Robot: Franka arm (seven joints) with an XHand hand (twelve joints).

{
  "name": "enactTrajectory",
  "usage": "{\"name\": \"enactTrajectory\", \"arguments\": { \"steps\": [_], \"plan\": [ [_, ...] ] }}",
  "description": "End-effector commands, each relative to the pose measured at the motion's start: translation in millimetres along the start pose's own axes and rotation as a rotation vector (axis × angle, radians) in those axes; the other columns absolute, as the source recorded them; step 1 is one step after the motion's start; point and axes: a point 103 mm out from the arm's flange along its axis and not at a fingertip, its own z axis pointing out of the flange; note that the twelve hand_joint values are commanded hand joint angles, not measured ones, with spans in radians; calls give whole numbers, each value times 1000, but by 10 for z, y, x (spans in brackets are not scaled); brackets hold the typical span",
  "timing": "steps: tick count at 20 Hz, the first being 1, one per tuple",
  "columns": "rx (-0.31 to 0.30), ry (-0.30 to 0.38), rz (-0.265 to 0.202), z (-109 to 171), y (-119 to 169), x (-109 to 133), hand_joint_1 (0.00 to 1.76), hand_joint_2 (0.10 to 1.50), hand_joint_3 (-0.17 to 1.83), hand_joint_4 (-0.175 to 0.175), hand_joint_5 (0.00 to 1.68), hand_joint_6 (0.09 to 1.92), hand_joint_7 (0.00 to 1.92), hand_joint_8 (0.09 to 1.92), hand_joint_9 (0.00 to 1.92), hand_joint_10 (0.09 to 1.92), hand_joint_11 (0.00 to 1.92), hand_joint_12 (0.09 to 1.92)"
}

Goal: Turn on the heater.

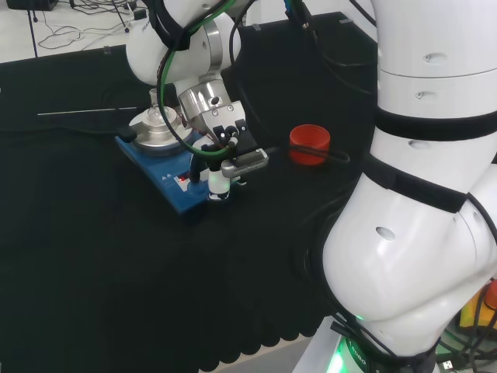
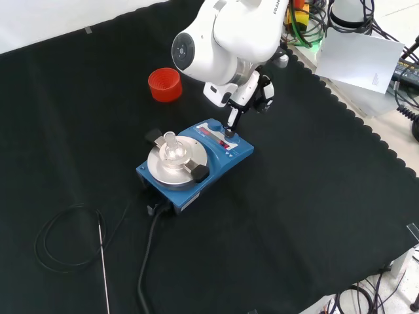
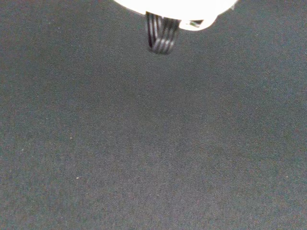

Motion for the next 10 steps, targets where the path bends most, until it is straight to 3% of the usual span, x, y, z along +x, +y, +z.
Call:
{"name": "enactTrajectory", "arguments": {
  "steps": [1,10],
  "plan": [
    [-4,-4,2,-23,-14,-5,1392,681,987,-32,338,176,1456,1528,1612,1420,1212,1289],
    [-68,4,-5,-274,-226,17,1393,680,990,-34,353,180,1456,1529,1616,1417,1214,1292]
  ]
}}
